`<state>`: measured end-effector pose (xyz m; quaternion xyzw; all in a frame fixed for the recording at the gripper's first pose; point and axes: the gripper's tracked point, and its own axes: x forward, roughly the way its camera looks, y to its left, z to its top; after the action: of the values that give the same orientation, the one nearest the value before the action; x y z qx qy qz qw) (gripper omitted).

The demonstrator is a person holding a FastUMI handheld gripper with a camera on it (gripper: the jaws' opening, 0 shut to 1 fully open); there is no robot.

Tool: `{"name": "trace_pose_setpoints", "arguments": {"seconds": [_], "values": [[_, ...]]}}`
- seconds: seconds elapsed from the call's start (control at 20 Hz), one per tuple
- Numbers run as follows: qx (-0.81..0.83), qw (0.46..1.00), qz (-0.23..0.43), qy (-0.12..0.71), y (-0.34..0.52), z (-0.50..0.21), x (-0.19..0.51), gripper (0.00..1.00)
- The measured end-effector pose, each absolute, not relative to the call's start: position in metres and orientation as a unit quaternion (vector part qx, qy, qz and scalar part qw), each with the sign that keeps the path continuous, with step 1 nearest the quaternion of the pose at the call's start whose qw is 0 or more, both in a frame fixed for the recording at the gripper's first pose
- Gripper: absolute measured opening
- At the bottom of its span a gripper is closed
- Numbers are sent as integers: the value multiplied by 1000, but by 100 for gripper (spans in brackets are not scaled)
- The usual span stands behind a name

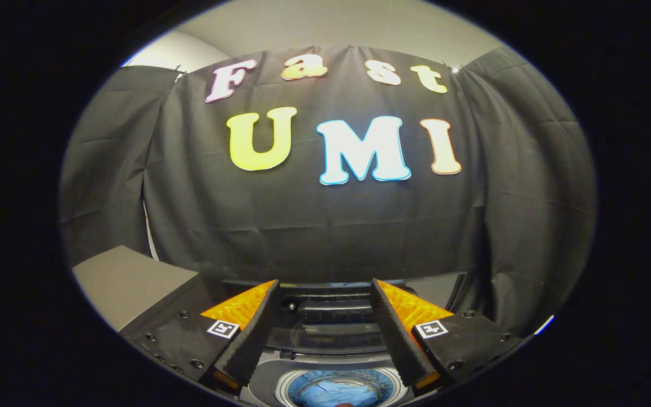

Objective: Put the clothes into the washing machine and then close the washing machine lid.

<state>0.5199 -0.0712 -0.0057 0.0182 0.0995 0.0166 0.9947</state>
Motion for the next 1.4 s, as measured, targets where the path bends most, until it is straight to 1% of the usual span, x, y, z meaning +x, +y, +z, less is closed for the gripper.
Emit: {"name": "trace_pose_setpoints", "arguments": {"seconds": [0.4, 0.7, 0.9, 1.05, 1.1, 1.15, 1.4], "values": [[6, 996, 11, 83, -70, 3, 579, 97], [5, 994, 4, 109, -72, -19, 617, 97], [-5, 994, 3, 108, -74, -28, 630, 97], [6, 990, 7, 144, -74, -53, 633, 97], [7, 992, 7, 126, -74, -47, 629, 97], [6, 991, 5, 134, -74, -49, 628, 99], [7, 995, 1, 104, -74, -46, 621, 98]]}}
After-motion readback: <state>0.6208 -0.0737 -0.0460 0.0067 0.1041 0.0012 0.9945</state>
